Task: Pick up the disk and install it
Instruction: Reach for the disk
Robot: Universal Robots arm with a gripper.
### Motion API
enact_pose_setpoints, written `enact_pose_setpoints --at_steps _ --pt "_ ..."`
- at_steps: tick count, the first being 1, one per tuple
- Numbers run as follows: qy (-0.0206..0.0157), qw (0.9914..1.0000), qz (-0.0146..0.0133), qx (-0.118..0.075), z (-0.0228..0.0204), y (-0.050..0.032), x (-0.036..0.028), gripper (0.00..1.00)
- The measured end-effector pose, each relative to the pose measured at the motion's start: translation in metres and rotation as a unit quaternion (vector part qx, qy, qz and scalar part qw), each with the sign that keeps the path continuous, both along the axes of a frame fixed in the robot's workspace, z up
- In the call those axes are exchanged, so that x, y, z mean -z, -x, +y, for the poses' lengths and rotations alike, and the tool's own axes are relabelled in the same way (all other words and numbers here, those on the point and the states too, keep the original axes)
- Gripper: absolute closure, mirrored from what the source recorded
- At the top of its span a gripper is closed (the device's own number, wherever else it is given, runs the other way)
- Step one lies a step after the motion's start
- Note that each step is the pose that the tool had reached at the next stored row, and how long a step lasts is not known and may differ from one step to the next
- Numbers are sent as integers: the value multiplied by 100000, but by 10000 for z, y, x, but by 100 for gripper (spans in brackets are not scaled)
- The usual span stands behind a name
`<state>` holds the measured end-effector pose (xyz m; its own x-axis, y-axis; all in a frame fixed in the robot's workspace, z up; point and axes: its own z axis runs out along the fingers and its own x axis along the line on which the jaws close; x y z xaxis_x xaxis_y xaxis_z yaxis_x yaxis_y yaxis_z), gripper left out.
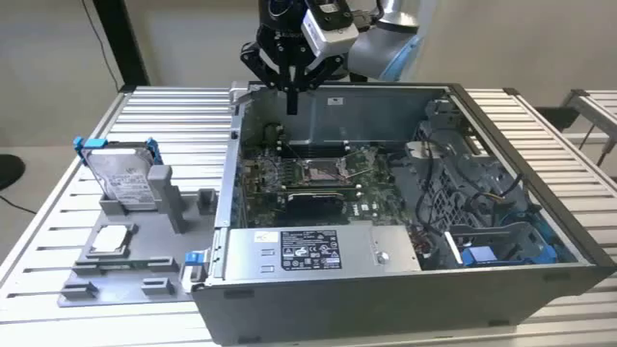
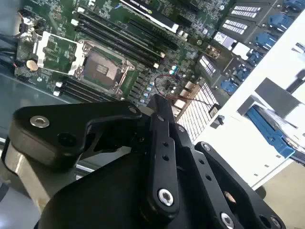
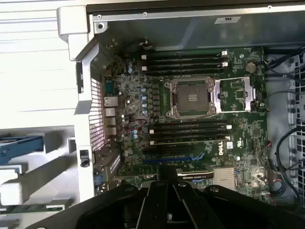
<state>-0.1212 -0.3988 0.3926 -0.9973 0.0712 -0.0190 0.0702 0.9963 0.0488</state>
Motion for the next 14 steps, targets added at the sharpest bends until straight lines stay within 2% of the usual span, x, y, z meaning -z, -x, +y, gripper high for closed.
enact_pose_setpoints --at_steps 12,14 --pt "2 100000 9 2 0 0 1 100" --pt "-8 100000 4 3 13 0 2 100"
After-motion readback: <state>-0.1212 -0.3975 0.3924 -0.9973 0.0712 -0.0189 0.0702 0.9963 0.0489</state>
